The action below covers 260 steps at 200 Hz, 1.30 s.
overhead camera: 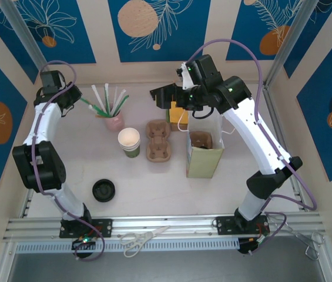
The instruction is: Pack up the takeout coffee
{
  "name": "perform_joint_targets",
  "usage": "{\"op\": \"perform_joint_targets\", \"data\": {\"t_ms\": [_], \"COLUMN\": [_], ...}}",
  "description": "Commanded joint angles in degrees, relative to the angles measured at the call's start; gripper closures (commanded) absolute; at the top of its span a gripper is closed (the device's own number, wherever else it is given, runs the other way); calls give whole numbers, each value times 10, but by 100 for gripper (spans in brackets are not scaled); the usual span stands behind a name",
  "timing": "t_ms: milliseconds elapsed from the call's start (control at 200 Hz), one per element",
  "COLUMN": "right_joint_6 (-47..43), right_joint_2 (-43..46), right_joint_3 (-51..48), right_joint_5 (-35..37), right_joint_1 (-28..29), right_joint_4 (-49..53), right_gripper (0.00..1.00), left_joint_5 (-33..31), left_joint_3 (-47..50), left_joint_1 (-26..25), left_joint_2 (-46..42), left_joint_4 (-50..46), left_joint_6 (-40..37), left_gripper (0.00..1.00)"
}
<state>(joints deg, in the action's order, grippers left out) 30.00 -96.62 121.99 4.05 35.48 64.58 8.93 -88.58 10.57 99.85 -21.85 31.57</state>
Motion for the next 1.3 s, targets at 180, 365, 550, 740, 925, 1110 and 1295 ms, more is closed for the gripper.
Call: {"op": "perform_joint_targets", "data": {"t_ms": [180,365,550,740,925,1110,1295], "right_joint_6": [-11,-11,-8,-7,-5,0,11], "right_joint_2": [6,16,31,49,70,104,161], "right_joint_3": [-17,-28,-42,-62,-84,-117,-175], "right_joint_5": [-22,-22,-18,-19,-19,-3,21], "right_joint_1": [-7,-8,-9,-11,-11,-12,-19], "right_joint_4": [0,-4,-7,-15,-21,-28,-47], "right_gripper": [1,1,1,1,1,1,1], "left_joint_5": [-40,-74,-104,-145,-172,-186,-200], "left_joint_3": [-33,-57,-81,-90,-89,-86,-76], "left_joint_1": [-21,-41,-58,-82,-114,-167,-241], "left_joint_2": [-38,-45,-55,-86,-132,-183,-235], "left_joint_4": [-16,-37,-59,-65,-60,-54,-37], "left_joint_6": [-45,-73,-96,-120,-144,-157,-174], "left_gripper": [90,90,90,89,90,89,90]}}
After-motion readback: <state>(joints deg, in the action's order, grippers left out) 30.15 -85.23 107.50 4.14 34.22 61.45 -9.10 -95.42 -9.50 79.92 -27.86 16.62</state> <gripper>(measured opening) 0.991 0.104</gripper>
